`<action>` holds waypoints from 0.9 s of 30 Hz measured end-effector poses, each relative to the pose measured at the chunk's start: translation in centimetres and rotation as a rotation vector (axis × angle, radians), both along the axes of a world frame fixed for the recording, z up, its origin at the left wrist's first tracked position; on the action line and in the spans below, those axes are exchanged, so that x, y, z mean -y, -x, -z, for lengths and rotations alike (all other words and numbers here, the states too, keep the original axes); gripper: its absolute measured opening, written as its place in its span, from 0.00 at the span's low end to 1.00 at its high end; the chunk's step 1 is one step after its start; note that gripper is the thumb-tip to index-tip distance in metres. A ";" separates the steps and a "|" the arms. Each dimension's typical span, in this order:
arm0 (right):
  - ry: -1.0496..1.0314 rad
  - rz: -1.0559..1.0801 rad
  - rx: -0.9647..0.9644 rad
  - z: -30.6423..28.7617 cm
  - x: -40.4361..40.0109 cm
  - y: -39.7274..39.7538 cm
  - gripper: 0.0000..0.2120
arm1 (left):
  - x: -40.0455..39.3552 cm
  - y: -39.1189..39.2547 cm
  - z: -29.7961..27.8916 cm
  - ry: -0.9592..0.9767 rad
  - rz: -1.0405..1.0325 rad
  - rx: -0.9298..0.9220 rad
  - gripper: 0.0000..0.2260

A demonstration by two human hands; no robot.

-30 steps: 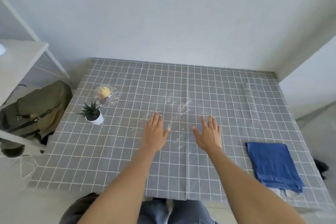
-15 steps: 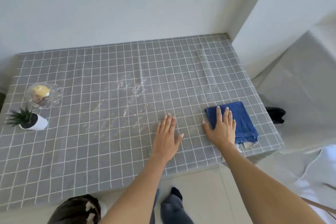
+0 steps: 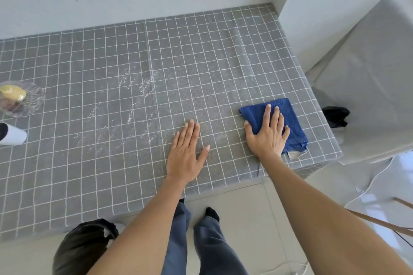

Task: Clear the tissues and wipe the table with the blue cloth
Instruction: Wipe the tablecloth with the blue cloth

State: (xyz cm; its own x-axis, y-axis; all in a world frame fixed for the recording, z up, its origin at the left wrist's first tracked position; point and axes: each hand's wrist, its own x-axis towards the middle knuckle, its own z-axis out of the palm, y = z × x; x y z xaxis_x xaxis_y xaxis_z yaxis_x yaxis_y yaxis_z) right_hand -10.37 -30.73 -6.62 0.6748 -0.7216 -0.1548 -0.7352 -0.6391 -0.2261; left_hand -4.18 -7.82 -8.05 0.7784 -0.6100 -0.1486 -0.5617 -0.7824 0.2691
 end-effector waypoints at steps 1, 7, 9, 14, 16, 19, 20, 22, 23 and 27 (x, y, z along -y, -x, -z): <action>0.008 0.006 -0.004 -0.2 0.3 0.0 0.40 | 0.0 0.0 0.0 0.002 -0.001 -0.003 0.31; -0.022 0.016 -0.102 -0.3 2.1 0.3 0.40 | 0.0 0.0 0.2 -0.003 -0.011 -0.001 0.32; -0.041 0.004 -0.130 -0.1 2.3 0.2 0.38 | 0.0 0.0 0.2 0.000 -0.011 0.006 0.32; -0.064 0.031 -0.084 0.0 2.1 0.0 0.30 | 0.0 0.0 0.3 -0.001 -0.008 0.014 0.32; -0.068 0.011 -0.072 -0.2 1.9 0.0 0.29 | 0.1 -0.1 0.2 -0.013 -0.005 0.002 0.32; -0.074 -0.052 -0.047 -0.6 1.4 -0.2 0.28 | 0.2 -0.2 -0.2 -0.036 0.002 -0.037 0.32; -0.088 -0.066 -0.029 -0.7 1.1 -0.2 0.28 | 0.2 -0.3 -0.4 -0.043 0.005 -0.046 0.32; -0.123 -0.082 0.011 -0.9 0.2 -0.4 0.27 | -0.2 -0.4 -0.7 -0.059 -0.005 -0.056 0.32; -0.138 -0.090 0.027 -0.9 -0.3 -0.4 0.27 | -0.6 -0.4 -0.9 -0.066 -0.018 -0.058 0.32; -0.167 -0.135 0.058 -0.6 -3.0 -1.5 0.26 | -3.3 0.0 -1.1 -0.073 -0.077 -0.061 0.32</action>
